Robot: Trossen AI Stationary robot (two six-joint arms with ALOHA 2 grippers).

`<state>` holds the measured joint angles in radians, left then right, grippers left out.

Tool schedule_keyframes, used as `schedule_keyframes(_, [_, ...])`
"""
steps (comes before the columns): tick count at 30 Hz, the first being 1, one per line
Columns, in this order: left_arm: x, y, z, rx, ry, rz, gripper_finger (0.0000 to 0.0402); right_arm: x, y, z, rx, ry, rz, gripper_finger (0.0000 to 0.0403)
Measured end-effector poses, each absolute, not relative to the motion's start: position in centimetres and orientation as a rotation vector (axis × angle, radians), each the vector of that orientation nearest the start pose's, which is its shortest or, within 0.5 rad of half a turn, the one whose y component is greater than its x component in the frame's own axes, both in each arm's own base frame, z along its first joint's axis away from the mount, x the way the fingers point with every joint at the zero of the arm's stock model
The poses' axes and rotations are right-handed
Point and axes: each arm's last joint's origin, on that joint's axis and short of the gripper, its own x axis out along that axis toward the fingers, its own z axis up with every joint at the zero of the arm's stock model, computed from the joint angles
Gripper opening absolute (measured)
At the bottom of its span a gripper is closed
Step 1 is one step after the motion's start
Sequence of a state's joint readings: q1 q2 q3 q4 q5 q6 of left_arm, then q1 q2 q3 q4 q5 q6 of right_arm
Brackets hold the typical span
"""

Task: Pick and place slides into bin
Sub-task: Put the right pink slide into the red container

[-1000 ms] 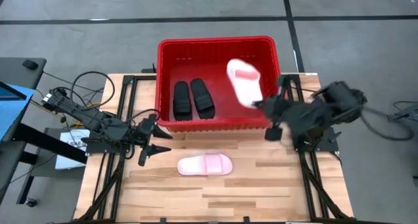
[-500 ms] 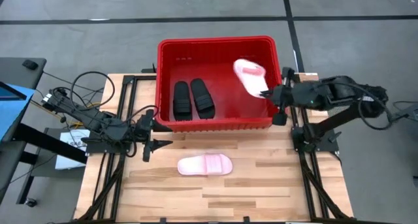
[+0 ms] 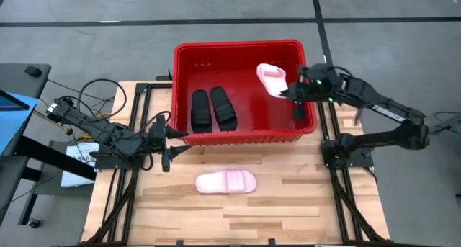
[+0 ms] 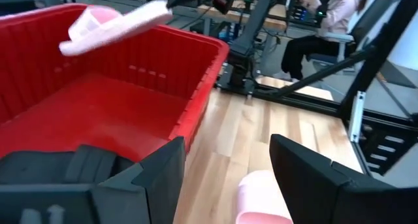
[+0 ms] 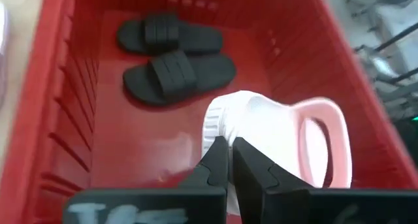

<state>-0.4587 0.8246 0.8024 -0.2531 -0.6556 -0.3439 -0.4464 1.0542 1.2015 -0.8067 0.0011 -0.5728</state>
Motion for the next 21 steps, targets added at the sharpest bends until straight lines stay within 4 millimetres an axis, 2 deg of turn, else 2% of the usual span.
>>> schedule_keyframes(7, [16.4, -6.0, 32.7, -0.19, 0.188, 0.274, 0.0215, 18.9, -12.7, 34.7, -0.395, 0.862, -0.206, 0.0])
schedule_keyframes(21, [16.4, -5.9, 32.7, -0.187, 0.183, 0.297, 0.0215, 20.4, -17.4, 30.9, -0.38, 1.008, -0.166, 0.0])
